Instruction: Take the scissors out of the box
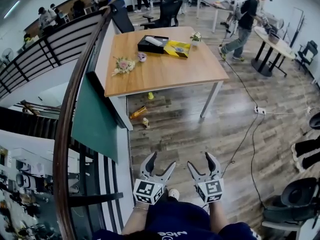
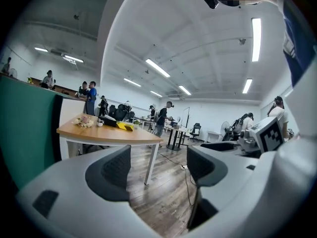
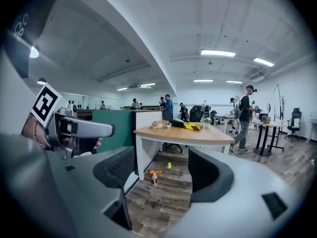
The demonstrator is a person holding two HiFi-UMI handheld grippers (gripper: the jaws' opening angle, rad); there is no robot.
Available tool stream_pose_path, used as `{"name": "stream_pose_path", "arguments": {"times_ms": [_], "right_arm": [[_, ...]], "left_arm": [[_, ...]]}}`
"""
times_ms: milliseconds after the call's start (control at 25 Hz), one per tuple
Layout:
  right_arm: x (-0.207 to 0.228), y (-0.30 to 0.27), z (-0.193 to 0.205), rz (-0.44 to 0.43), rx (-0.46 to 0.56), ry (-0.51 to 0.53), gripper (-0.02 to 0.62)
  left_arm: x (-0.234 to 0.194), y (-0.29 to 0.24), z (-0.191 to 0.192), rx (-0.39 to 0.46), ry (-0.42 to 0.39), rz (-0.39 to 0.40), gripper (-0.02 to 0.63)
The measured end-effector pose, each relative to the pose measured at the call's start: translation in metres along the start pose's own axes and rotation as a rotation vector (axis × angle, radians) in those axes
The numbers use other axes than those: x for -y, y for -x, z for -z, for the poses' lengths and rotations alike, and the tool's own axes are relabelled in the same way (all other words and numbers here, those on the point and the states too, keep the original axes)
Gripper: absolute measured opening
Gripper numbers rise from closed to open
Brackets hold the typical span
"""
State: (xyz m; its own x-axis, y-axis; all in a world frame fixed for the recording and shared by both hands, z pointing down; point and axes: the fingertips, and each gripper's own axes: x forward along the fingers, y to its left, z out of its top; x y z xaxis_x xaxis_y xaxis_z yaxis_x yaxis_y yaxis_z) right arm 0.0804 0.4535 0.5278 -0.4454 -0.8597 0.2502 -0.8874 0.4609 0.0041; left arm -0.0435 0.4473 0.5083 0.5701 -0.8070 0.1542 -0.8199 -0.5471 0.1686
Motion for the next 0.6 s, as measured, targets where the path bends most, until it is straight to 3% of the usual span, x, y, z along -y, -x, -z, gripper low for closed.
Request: {"name": "stream_pose_path", "arguments": {"times_ms": [160, 600], "right_arm": [[0.004, 0.000, 0.005, -0.018, -0.012, -0.015, 0.331], [0.033, -0.063, 0.000, -0.006, -0.017, -0.048, 0.322]], "left_arm": [[-0.005, -0.004, 0.003, 0.005, 0.023, -0.027, 0.337], [-0.038, -0.077, -0.005, -0.011, 0.012, 0.048, 0.336]]}}
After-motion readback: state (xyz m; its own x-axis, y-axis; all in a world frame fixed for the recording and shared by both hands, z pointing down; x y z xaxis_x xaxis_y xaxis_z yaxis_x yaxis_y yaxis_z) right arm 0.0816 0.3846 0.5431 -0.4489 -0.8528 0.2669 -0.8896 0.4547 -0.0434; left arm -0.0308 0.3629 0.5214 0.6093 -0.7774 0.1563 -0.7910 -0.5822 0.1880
